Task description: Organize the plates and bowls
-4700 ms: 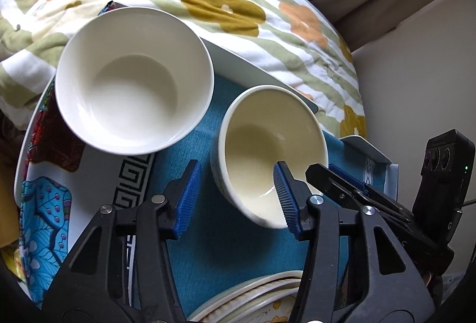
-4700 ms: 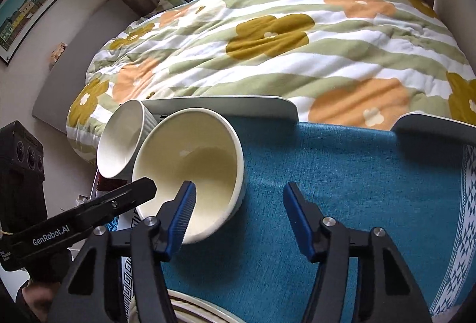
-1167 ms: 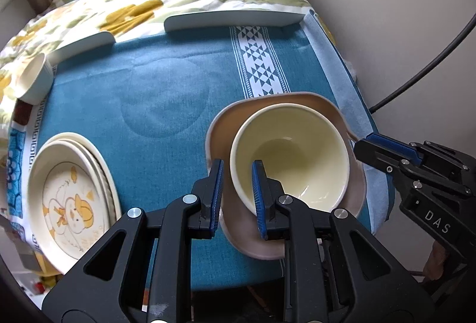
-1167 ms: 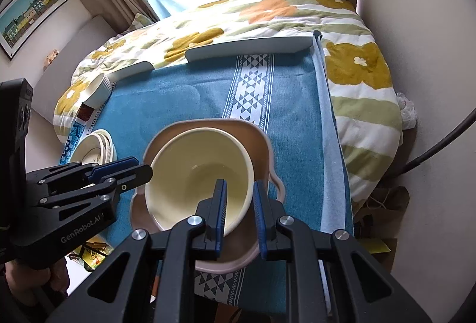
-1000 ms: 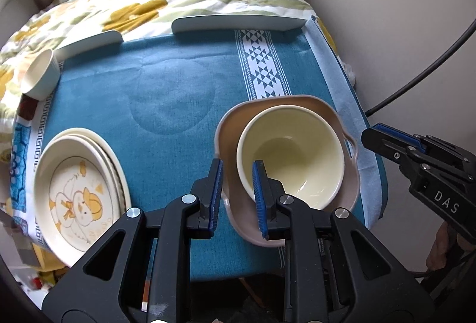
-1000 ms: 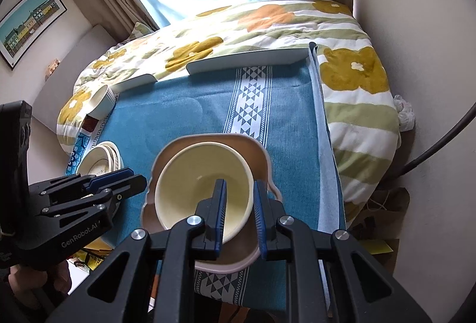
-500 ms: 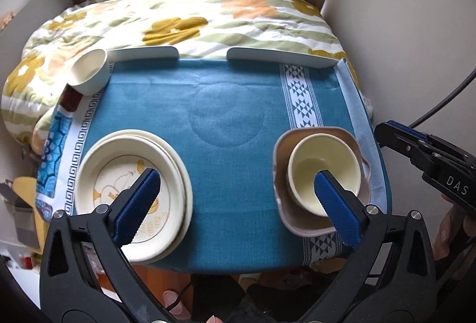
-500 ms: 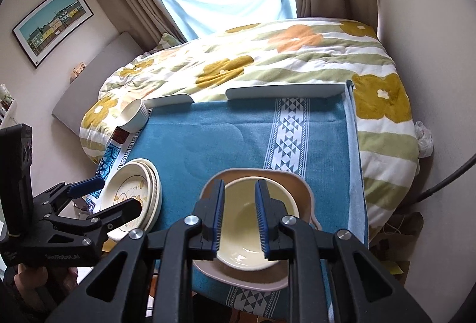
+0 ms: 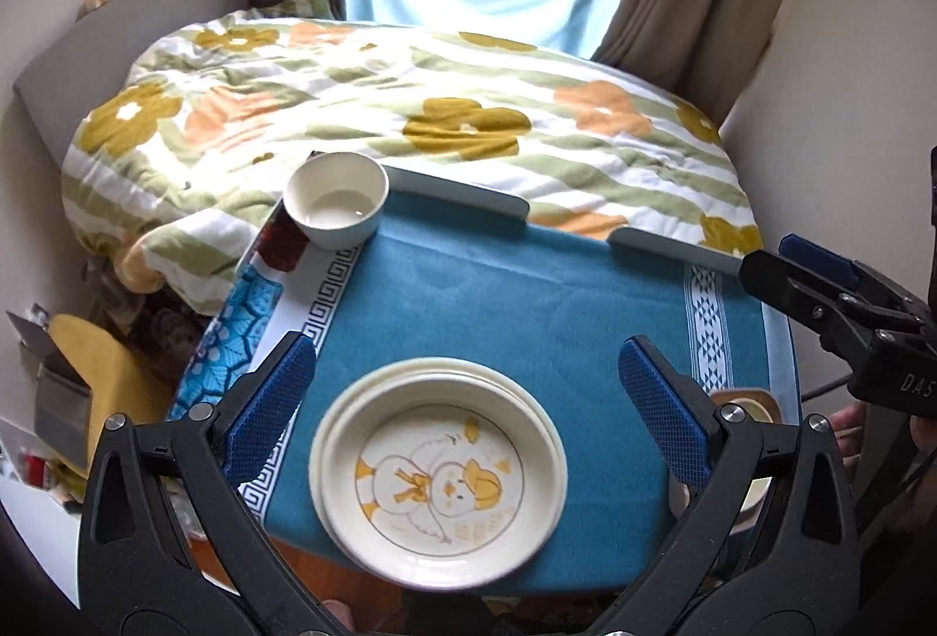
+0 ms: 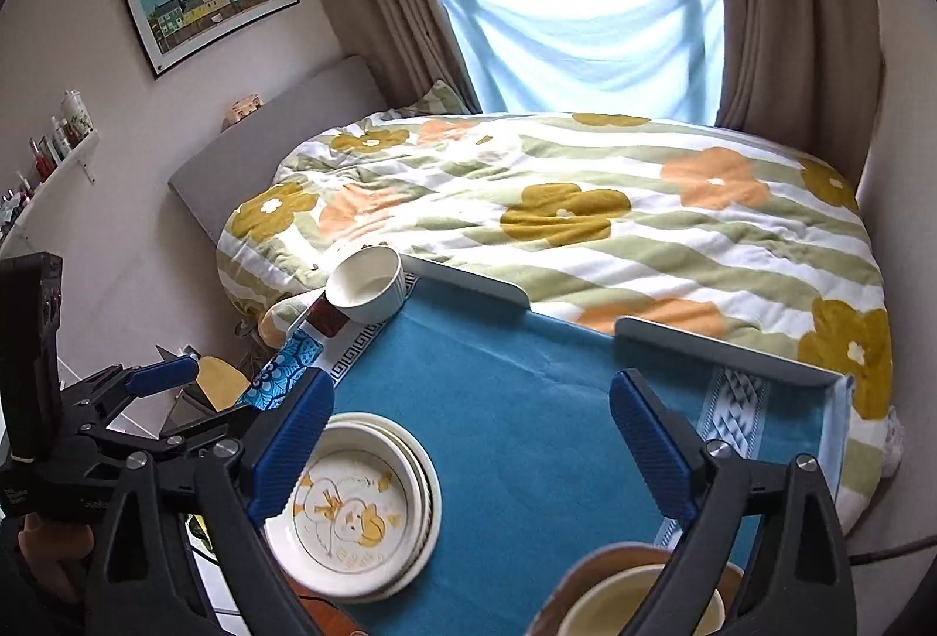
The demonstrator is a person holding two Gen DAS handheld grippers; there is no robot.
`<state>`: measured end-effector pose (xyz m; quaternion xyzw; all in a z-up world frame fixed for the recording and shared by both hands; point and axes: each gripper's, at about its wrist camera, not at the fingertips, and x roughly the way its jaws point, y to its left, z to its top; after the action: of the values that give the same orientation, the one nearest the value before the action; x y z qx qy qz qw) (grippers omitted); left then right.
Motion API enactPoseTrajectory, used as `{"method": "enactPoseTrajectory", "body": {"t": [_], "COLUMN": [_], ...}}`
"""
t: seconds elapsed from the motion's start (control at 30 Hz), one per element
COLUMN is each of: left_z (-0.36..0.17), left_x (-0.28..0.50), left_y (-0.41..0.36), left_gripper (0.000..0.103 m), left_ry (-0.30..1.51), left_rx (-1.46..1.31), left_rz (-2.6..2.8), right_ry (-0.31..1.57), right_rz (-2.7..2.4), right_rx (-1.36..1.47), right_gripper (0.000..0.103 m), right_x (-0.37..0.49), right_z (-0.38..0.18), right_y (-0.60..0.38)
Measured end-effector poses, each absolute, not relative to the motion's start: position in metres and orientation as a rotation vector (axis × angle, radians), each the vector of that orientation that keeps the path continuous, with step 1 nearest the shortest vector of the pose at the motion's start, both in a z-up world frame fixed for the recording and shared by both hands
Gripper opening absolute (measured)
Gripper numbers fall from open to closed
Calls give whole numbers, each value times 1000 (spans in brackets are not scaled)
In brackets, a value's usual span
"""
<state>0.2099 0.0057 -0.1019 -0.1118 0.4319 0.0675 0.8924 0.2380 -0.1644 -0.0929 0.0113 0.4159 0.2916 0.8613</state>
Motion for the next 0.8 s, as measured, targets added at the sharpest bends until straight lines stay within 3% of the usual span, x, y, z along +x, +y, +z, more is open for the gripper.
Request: {"method": "enactPoseTrajectory", "body": {"t": [0.33,0.53,0.6,0.7,0.8], "left_z": [-132,-178,-195,-223,-248], "left_x": [273,311,322,341,357], "left_y": [131,184,192,204,212], "left_gripper": [102,102,98,82,70], "left_ry": [945,961,966,999,1025], "left_rx": [-447,-662,-726,-781,-804], "left_rz": [174,130,104,92,87], "right_ry": [940,1097,1146,1198,1236], "right_rz": [638,680,684,695,707], "right_rx": [-97,-46,-7,36,33], "right_gripper": [94,94,94,92,78], "right_x": [310,364,377,391,404], "right_z": [-105,-155,-175,-201,-226], "right_y": [-54,-7,0,13,26]}}
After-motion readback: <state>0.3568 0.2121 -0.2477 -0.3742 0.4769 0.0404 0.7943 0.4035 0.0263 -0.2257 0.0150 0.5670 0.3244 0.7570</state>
